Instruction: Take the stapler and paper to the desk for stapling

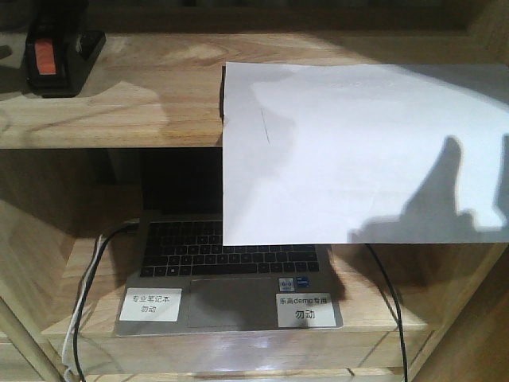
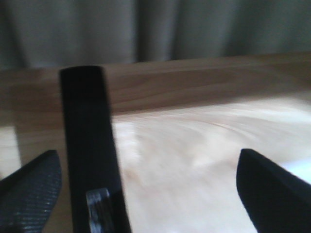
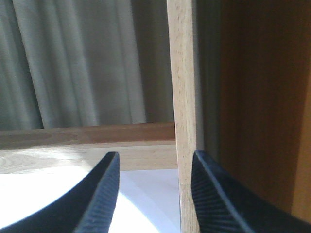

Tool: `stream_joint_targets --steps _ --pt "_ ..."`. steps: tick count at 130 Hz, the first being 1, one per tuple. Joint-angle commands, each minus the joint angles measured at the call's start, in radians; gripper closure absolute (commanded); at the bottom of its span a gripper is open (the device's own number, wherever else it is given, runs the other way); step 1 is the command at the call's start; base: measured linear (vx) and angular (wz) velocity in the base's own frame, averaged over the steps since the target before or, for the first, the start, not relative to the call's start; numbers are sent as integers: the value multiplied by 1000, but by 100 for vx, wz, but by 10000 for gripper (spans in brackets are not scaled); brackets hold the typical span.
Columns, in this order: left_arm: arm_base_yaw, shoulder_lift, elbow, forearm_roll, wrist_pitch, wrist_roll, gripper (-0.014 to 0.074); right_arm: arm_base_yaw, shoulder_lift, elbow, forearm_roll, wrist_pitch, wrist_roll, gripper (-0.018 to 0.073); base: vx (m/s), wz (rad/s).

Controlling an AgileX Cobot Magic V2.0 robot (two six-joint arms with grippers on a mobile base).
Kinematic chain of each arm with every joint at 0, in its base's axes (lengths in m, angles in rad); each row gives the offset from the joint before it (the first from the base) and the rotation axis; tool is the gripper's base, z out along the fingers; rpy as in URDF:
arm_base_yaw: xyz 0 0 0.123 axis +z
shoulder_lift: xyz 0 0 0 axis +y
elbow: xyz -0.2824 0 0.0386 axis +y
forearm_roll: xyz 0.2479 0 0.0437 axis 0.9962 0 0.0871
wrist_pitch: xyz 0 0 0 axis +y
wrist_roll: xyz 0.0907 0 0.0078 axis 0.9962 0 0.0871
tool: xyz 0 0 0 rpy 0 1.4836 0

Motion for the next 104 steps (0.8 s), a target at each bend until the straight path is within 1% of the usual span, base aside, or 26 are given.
stream_joint_targets --steps 1,12,26,52,67,89,104 --pt "20 9 -54 29 -37 -16 -84 -8 12 -26 3 -74 -4 234 0 0" --pt "44 34 -58 31 -27 -39 -84 -8 12 -26 3 -74 -4 234 0 0" --pt "74 60 -58 31 -32 -38 -84 -8 12 -26 3 -74 -4 234 0 0" --pt "101 101 -58 20 -36 -36 -78 -8 12 -26 3 -74 -4 234 0 0" --pt "102 104 -58 11 -35 -36 -57 -8 12 -26 3 -74 -4 234 0 0" --pt "104 104 -58 11 -31 -36 23 -8 12 -26 3 -74 -4 234 0 0" --pt "104 104 -58 11 -28 -36 120 -8 12 -26 3 -74 -4 234 0 0"
